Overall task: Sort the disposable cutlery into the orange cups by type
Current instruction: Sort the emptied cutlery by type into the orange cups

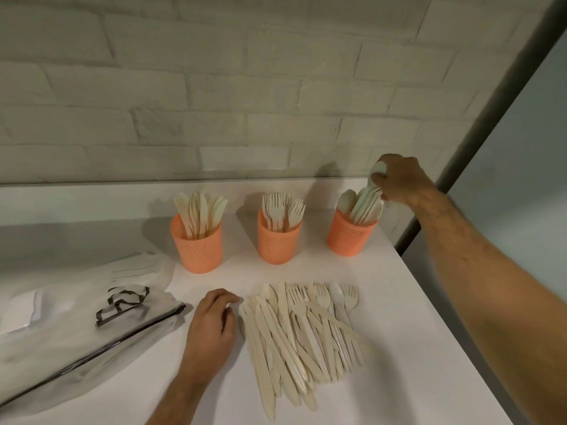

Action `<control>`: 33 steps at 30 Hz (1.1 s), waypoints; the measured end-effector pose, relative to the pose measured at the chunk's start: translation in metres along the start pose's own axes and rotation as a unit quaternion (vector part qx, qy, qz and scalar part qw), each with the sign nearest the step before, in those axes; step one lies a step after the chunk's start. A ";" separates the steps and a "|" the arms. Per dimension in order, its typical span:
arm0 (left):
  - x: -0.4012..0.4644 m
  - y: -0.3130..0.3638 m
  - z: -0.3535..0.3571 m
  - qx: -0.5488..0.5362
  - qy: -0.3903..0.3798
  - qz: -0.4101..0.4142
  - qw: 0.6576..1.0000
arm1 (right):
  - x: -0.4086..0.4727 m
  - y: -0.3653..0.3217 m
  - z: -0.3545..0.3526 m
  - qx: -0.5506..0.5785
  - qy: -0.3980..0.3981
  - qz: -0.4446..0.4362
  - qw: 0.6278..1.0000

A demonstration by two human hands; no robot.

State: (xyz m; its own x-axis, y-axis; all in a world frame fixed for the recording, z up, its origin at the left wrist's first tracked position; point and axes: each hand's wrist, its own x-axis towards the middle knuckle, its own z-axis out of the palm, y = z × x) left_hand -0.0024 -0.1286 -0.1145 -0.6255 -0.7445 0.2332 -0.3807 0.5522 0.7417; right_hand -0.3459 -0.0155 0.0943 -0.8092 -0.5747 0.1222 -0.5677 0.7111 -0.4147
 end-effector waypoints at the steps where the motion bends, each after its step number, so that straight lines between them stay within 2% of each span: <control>1: 0.000 -0.001 0.000 0.002 -0.001 0.001 1.000 | -0.001 -0.001 0.006 0.004 -0.009 0.005 1.000; 6: 0.001 0.002 -0.004 0.001 0.002 -0.003 1.000 | -0.019 -0.007 0.003 -0.030 -0.141 0.035 0.989; 8: 0.000 0.008 -0.007 0.023 0.002 -0.022 0.999 | -0.035 -0.009 -0.003 -0.059 -0.103 0.025 0.993; 10: -0.004 0.017 -0.013 0.120 -0.016 -0.042 0.992 | -0.060 -0.008 -0.002 -0.052 -0.007 -0.017 0.998; 11: -0.008 0.026 -0.018 0.178 -0.069 -0.041 0.981 | -0.076 -0.007 0.001 -0.026 0.023 -0.027 0.999; 12: -0.013 0.038 -0.021 0.227 -0.141 -0.045 0.963 | -0.094 -0.006 0.008 0.000 0.019 -0.017 1.000; 13: -0.017 0.049 -0.023 0.258 -0.204 -0.066 0.942 | -0.112 -0.003 0.017 0.011 -0.019 0.003 1.000; 15: -0.024 0.066 -0.022 0.248 -0.251 -0.140 0.925 | -0.142 0.008 0.042 0.000 -0.154 0.051 0.987; 16: -0.027 0.072 -0.018 0.230 -0.251 -0.157 0.927 | -0.155 0.014 0.056 -0.009 -0.213 0.069 0.975; 18: -0.029 0.081 -0.009 0.219 -0.247 -0.150 0.932 | -0.173 0.024 0.080 -0.035 -0.268 0.080 0.959; 22: -0.028 0.087 0.002 0.198 -0.224 -0.166 0.940 | -0.195 0.031 0.106 -0.032 -0.249 0.092 0.964; 28: -0.023 0.100 0.009 0.186 -0.218 -0.199 0.937 | -0.200 0.014 0.112 0.052 -0.190 0.108 0.974; 30: -0.019 0.100 0.012 0.178 -0.223 -0.213 0.934 | -0.202 0.001 0.118 0.045 -0.202 0.119 0.971; 33: -0.012 0.098 0.011 0.151 -0.219 -0.220 0.939 | -0.203 -0.008 0.125 0.035 -0.181 0.129 0.974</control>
State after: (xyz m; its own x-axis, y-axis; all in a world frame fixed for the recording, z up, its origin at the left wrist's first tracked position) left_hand -0.0399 -0.0607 -0.0517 -0.5578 -0.7359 -0.3839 -0.8018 0.3584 0.4782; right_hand -0.1576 0.0451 -0.0399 -0.8102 -0.4949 -0.3139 -0.3312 0.8285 -0.4515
